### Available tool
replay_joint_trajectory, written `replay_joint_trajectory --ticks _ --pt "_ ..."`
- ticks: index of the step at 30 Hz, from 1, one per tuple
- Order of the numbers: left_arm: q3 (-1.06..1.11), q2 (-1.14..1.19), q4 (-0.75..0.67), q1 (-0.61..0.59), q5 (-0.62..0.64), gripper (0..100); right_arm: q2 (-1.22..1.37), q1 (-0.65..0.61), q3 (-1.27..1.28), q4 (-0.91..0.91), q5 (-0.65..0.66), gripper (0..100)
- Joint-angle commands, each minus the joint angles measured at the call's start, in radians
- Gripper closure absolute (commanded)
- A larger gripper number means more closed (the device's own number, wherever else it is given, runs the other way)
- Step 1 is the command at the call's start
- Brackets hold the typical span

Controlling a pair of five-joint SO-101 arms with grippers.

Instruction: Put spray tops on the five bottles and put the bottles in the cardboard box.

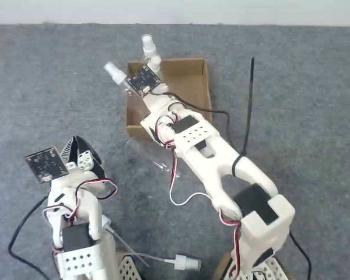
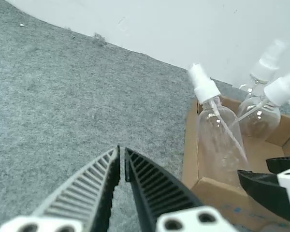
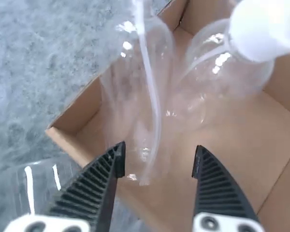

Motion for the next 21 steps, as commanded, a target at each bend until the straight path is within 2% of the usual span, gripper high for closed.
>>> replay_joint_trajectory --ticks 1,15,21 --pt "-0.013 -0.012 -0.034 -0.005 -0.006 99 -0.094 -0.013 -0.018 0.031 0.011 81.4" --pt "-0.013 -0.012 -0.034 -0.006 -0.006 99 -0.137 -0.013 -0.018 0.035 0.015 81.4" --pt "-0.013 -0.012 -0.034 -0.006 -0.006 99 -0.228 -0.015 -0.02 0.13 0.017 81.2"
